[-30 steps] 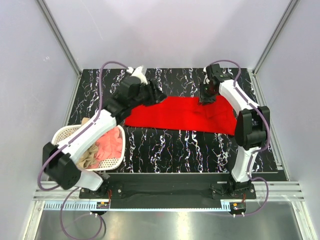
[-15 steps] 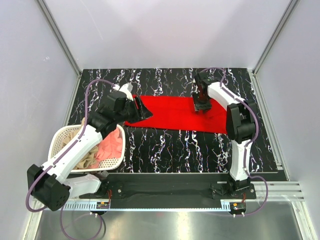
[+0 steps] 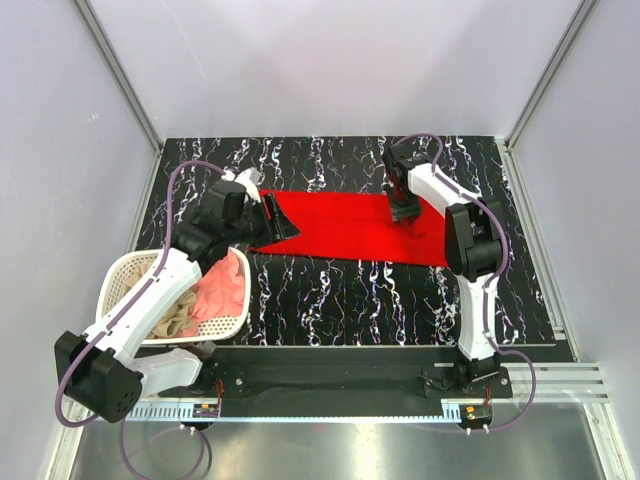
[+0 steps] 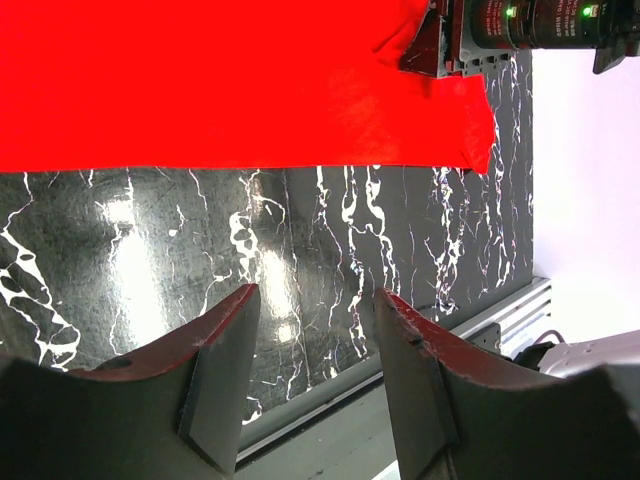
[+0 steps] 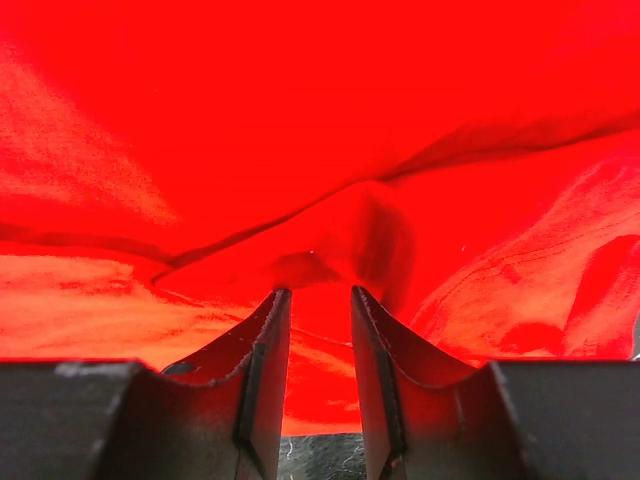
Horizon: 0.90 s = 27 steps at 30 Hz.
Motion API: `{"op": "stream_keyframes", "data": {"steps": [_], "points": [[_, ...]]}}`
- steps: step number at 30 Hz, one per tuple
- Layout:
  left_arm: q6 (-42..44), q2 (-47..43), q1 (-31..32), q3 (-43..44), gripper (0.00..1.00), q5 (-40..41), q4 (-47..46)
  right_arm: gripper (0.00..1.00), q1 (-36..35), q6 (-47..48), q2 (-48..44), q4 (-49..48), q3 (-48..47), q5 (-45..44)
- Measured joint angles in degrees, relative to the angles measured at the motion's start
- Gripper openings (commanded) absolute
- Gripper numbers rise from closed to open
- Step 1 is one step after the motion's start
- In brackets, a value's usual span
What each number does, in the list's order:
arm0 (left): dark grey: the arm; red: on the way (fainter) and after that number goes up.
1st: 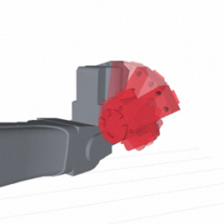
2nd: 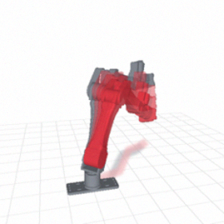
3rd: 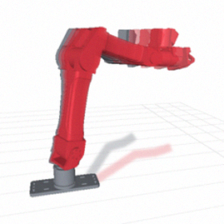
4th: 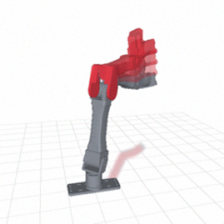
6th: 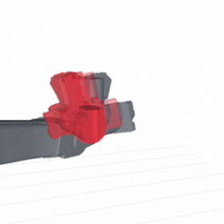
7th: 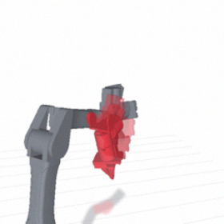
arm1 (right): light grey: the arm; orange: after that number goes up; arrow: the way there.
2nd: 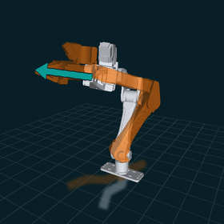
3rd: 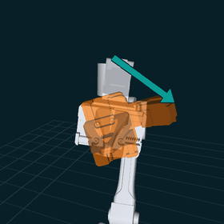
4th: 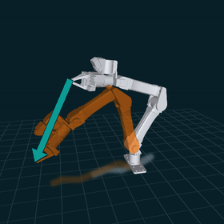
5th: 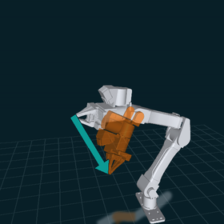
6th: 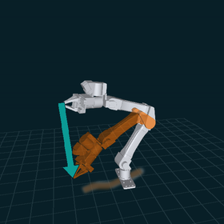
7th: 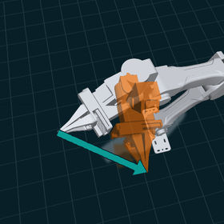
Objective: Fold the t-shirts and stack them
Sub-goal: Fold the tshirt
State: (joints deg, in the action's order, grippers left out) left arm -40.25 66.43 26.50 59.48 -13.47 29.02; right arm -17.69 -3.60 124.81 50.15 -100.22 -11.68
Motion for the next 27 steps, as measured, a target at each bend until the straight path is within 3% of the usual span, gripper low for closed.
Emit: {"op": "stream_keyframes", "data": {"steps": [9, 14, 27], "points": [[0.4, 0.0, -1.0, 0.0, 0.54, -1.8, 0.6, 0.33, 0.0, 0.4, 1.1, -1.1, -2.4, -0.5], [0.3, 0.0, -1.2, 0.0, 0.55, -2.5, 0.9, 0.09, -0.2, 1.0, 2.6, -1.4, -4.1, 1.8], [-0.3, 0.7, -1.9, 0.0, 0.55, -3.8, -0.4, 0.03, -0.4, -2.5, 3.4, -0.3, -4.9, 8.2]]}}
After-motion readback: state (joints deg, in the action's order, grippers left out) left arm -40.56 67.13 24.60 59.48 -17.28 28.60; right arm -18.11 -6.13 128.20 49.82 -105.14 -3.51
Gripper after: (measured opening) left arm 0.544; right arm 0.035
